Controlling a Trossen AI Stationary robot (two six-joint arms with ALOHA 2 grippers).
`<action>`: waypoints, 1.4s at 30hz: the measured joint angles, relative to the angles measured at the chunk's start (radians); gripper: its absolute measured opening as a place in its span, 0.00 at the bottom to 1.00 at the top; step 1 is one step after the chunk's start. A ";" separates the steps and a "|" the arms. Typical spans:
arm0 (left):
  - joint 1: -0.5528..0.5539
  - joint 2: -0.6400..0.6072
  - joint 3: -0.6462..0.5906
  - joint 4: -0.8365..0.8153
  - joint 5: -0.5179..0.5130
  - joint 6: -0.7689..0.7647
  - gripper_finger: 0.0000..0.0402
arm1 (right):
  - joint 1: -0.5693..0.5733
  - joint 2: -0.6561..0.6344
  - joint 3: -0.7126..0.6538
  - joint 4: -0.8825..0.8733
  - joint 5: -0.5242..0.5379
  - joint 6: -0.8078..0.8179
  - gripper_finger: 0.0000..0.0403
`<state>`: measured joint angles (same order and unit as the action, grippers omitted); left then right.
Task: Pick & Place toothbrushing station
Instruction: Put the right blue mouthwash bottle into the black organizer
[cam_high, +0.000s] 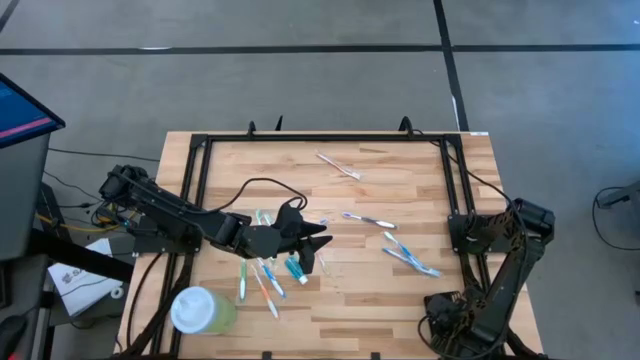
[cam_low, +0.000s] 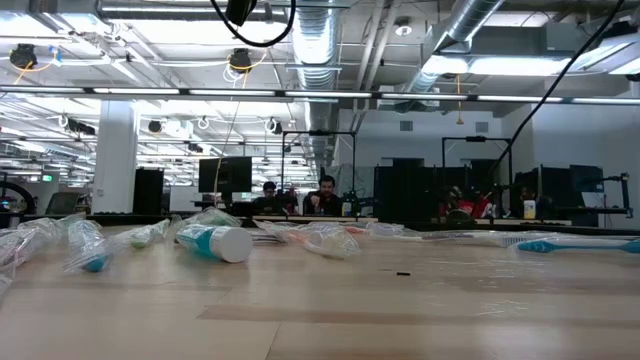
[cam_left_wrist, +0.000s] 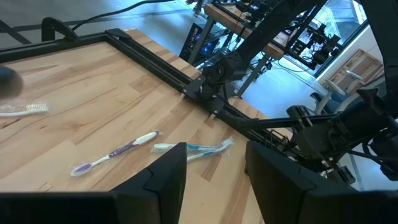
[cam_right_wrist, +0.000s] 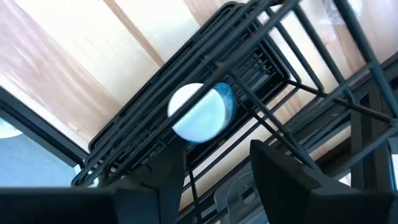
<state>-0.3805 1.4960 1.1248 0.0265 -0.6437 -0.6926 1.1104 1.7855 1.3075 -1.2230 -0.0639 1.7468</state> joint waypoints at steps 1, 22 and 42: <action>0.000 0.000 0.000 0.000 0.000 0.000 0.40 | 0.000 0.000 0.000 0.002 0.001 -0.003 0.43; 0.000 0.000 0.000 0.000 0.000 0.005 0.40 | -0.021 0.000 0.000 0.017 0.042 -0.045 0.41; 0.000 0.000 0.000 0.000 0.000 0.006 0.40 | -0.020 0.000 0.000 0.031 0.037 -0.033 0.25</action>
<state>-0.3801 1.4960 1.1251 0.0269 -0.6441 -0.6861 1.0904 1.7851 1.3079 -1.1923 -0.0265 1.7141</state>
